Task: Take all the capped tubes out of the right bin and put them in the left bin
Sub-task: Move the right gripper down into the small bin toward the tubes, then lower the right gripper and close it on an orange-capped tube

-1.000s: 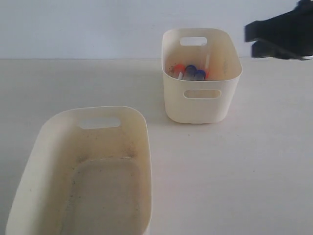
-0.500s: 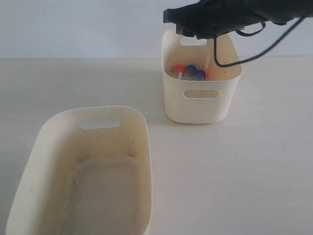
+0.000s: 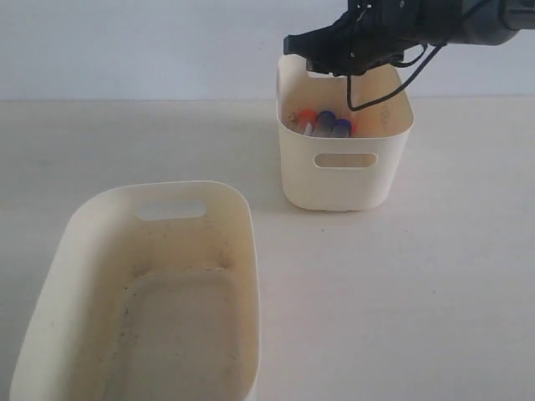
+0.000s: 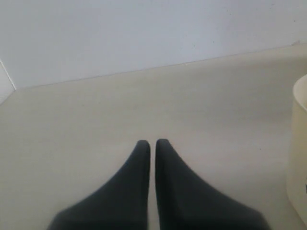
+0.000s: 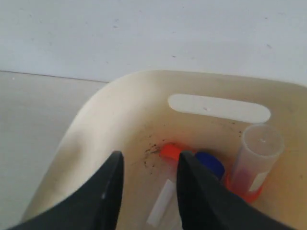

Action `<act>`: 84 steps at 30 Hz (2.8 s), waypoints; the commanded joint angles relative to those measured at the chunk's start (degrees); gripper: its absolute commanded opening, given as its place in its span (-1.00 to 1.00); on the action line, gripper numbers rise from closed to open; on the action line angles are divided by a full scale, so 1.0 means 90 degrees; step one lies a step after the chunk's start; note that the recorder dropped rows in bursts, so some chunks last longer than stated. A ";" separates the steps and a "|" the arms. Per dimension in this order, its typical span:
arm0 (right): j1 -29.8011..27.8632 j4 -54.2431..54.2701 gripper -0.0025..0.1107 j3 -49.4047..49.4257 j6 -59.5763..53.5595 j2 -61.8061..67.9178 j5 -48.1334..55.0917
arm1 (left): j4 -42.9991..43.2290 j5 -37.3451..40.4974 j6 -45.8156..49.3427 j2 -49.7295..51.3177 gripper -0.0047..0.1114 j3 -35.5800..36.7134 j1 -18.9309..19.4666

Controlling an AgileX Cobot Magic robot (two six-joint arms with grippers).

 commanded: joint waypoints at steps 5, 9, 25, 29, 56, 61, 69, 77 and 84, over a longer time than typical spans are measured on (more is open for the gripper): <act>-0.0106 -0.2661 -0.15 -0.0485 0.2005 0.0362 0.0353 | -0.0007 -0.0098 -0.0074 -0.0012 -0.84 -0.0026 0.0007; -0.0119 -0.3144 0.04 -0.0584 0.2515 0.0479 0.0472 | -0.0007 -0.0098 -0.0074 -0.0012 -0.84 -0.0026 0.0007; -0.0119 -0.3450 0.01 -0.0584 0.3242 0.0876 -0.0037 | -0.0007 -0.0098 -0.0074 -0.0012 -0.84 -0.0026 0.0007; -0.0144 -0.3553 -0.05 -0.0584 0.3373 0.1060 -0.0096 | -0.0007 -0.0098 -0.0074 -0.0012 -0.84 -0.0026 0.0007; -0.0200 -0.3739 -0.71 -0.0584 0.3052 0.0787 -0.0441 | -0.0007 -0.0098 -0.0074 -0.0012 -0.84 -0.0026 0.0007; -0.0200 -0.3745 -0.96 -0.0584 0.2828 0.0420 -0.0473 | -0.0007 -0.0098 -0.0074 -0.0012 -0.84 -0.0026 0.0007; -0.0200 -0.3745 -0.95 -0.0584 0.2475 0.0165 0.0001 | -0.0007 -0.0098 -0.0074 -0.0012 -0.84 -0.0026 0.0007; 0.0076 -0.3716 0.07 -0.0584 0.2050 0.0371 0.0500 | -0.0007 -0.0098 -0.0074 -0.0012 -0.84 -0.0026 0.0007; 0.0169 -0.3730 0.07 -0.0584 0.2050 0.0703 0.0092 | -0.0007 -0.0098 -0.0074 -0.0012 -0.84 -0.0026 0.0007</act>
